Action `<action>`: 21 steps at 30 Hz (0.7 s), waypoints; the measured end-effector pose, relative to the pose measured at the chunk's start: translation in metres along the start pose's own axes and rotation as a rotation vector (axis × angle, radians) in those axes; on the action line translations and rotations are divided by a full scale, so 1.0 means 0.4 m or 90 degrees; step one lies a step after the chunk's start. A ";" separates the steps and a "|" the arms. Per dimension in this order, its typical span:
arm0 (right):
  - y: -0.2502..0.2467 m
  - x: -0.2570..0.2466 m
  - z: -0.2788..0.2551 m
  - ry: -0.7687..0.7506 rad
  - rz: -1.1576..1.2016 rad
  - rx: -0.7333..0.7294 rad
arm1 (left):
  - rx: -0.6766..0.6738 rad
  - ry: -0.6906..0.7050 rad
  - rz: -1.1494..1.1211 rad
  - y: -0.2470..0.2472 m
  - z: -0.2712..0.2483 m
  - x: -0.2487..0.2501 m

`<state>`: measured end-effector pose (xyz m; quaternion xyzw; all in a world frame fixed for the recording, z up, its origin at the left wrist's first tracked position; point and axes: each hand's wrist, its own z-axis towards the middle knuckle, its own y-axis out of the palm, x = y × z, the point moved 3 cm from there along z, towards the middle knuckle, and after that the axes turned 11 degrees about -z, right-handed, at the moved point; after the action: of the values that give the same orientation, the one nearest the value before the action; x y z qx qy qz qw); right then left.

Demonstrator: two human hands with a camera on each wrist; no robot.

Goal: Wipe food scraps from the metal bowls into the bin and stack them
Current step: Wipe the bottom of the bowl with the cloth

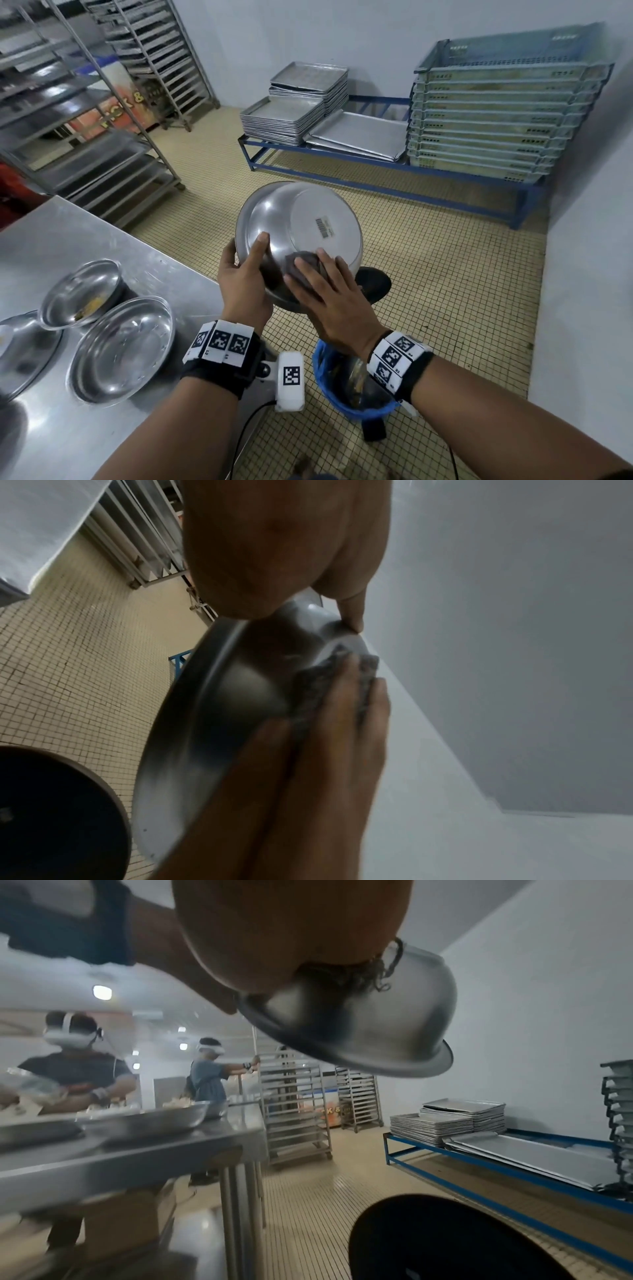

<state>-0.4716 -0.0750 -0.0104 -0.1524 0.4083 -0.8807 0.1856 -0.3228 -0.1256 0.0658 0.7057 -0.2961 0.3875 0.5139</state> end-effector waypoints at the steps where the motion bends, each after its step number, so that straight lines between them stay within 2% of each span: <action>1: 0.011 0.001 -0.017 -0.014 -0.010 0.000 | 0.008 0.002 -0.007 0.003 0.004 0.004; 4: 0.022 -0.006 -0.039 -0.027 -0.026 0.010 | 0.004 0.009 -0.017 0.013 0.011 0.014; 8: -0.014 0.000 0.025 0.039 -0.015 0.035 | -0.005 0.019 -0.032 0.030 0.013 0.021; 11: -0.011 0.011 0.018 0.089 0.019 0.048 | 0.004 0.021 -0.047 0.018 0.026 0.038; 15: -0.006 0.049 -0.004 0.239 0.161 0.040 | -0.010 0.019 -0.026 -0.009 0.037 0.052; 18: -0.026 0.107 0.038 0.320 0.293 0.076 | -0.042 0.009 -0.033 -0.033 0.026 0.046; 21: -0.041 0.181 0.085 0.379 0.366 0.054 | -0.094 0.003 -0.021 -0.051 0.013 0.046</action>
<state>-0.5247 -0.1204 0.0319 0.2368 0.4338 -0.8144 0.3042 -0.2950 -0.1248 0.0706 0.6699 -0.3112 0.3578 0.5713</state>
